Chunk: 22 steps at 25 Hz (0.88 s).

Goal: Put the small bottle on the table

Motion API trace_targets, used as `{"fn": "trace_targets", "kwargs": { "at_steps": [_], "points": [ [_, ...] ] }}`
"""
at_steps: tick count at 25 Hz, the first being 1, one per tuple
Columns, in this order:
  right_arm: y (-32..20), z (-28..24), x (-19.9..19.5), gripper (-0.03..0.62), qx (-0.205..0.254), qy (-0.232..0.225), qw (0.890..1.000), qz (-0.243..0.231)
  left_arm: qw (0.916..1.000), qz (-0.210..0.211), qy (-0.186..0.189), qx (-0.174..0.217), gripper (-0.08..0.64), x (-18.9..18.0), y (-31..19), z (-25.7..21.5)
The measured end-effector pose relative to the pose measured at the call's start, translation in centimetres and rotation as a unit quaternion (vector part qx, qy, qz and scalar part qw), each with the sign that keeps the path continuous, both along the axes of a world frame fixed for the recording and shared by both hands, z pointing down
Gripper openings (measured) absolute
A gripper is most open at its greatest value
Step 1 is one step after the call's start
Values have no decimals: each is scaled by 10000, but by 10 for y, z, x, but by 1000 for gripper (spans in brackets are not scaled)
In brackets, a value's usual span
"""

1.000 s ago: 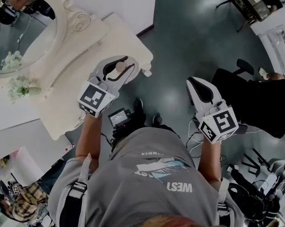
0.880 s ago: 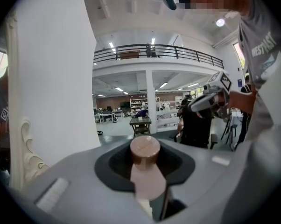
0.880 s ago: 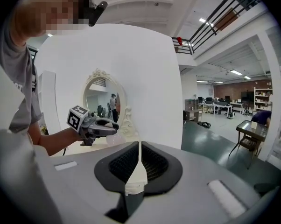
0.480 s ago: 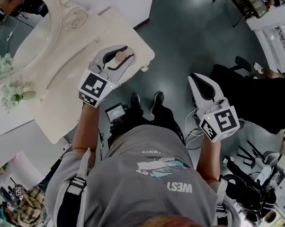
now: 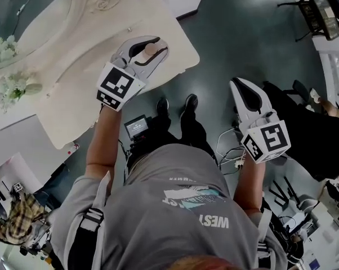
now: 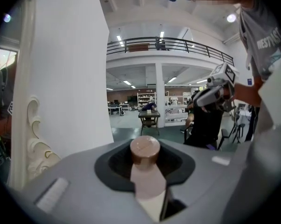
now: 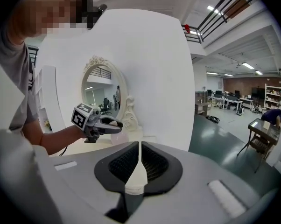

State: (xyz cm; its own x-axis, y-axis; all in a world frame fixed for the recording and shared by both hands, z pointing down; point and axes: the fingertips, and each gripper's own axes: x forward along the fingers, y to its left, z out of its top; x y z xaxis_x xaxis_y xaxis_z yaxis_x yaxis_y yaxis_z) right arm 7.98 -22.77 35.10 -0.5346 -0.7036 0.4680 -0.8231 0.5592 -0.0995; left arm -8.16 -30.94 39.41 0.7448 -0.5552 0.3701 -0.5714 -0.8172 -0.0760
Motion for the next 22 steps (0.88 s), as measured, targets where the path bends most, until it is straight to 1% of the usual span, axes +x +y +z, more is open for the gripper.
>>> {"fn": "trace_targets", "kwargs": {
  "at_steps": [5, 9, 13, 22],
  "points": [
    [-21, 20, -10, 21, -136, -35, 9996, -236, 9997, -212, -35, -61, 112, -9, -19, 18],
    [-30, 44, -25, 21, -378, -53, 9982, -472, 9988, -434, -54, -217, 112, -24, -27, 39],
    [-37, 67, -36, 23, -538, -70, 9965, -644, 9981, -533, -104, -299, 112, -31, -38, 61],
    [-44, 116, -59, 28, -928, -118, 9902, -1042, 9938, -844, -244, -688, 112, -49, -54, 121]
  ]
}}
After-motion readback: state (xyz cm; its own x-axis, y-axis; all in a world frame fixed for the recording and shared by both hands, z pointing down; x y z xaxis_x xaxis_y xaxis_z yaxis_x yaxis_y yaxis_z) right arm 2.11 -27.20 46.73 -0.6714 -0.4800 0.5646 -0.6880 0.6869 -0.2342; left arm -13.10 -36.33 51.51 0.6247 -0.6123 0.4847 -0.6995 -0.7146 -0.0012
